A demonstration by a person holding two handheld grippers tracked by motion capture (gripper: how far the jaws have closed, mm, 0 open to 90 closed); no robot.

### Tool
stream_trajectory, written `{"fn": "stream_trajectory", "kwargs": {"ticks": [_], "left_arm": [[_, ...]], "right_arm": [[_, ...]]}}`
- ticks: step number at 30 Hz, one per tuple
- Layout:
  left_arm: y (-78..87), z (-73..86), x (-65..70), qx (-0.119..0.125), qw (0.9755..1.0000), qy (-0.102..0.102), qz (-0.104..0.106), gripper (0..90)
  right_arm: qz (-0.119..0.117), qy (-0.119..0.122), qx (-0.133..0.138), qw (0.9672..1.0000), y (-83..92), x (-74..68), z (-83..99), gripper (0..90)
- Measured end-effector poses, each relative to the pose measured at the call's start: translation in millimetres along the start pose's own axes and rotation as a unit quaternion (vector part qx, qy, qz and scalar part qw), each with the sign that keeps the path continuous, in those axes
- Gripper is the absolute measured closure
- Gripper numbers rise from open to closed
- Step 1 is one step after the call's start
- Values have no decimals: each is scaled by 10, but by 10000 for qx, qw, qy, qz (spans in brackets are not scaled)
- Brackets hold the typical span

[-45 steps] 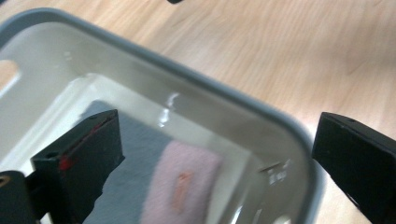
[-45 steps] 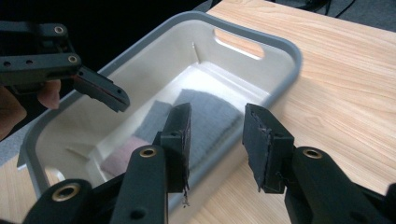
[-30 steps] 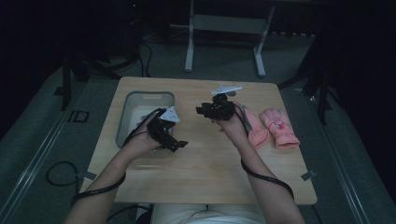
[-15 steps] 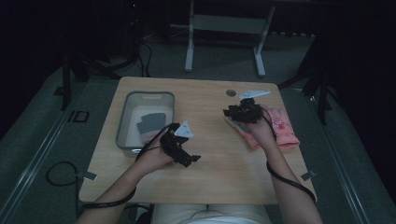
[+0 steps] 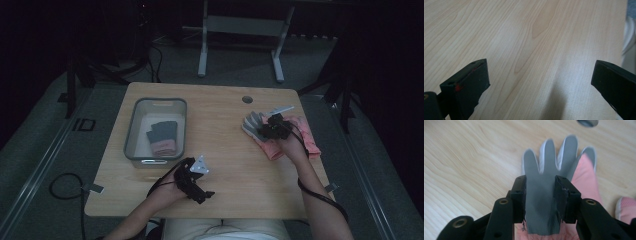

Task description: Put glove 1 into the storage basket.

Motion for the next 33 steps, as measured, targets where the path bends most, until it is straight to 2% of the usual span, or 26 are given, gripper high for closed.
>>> {"fn": "stream_trajectory", "kwargs": {"ticks": [2,5,7,10,11,13,16,19,20,21,22,24,29,33], "left_arm": [[-10,41,16,85,9999,-89,-63,12],[-25,100,25,246,9994,-99,-224,12],[-41,141,32,324,9988,-60,-361,13],[-47,191,35,418,9982,60,-435,12],[-46,206,40,386,9984,70,-412,12],[-49,225,58,364,9981,60,-501,12],[-50,246,79,418,9976,127,-537,12],[-66,266,107,468,9972,184,-562,12],[-69,272,117,494,9970,171,-562,12],[-69,272,117,494,9970,171,-562,12],[-79,271,127,464,9973,144,-552,12],[-87,268,127,470,9969,116,-618,12],[-106,279,139,435,9965,107,-705,12],[-114,288,144,451,9960,109,-763,12]], "right_arm": [[7,17,-62,10000,-53,16,56,610],[78,128,-166,9997,-118,44,121,606],[85,112,-157,9998,-141,61,142,608],[132,148,-194,9996,-181,61,157,628],[141,172,-236,9995,-207,51,169,643],[136,177,-283,9994,-253,39,191,676],[146,-21,-260,9996,-268,49,203,766],[275,-252,-209,9991,-239,43,191,857],[292,-420,-151,9986,-216,46,181,867],[292,-420,-151,9986,-216,46,181,867],[324,-568,-108,9978,-181,40,161,873],[352,-866,159,9955,-48,-43,80,878],[407,-1123,554,9913,220,-274,-74,879],[486,-1442,809,9850,407,-510,-171,879]]}}
Point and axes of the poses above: each handheld gripper's, and its own axes: y roughly backward along the jaws, z roughly out of its underside, x roughly to its right, the point moved 2 cm from there along -y, roughly forward along the jaws, and after that the axes turned 6 degrees about y, right-handed, at the moved point
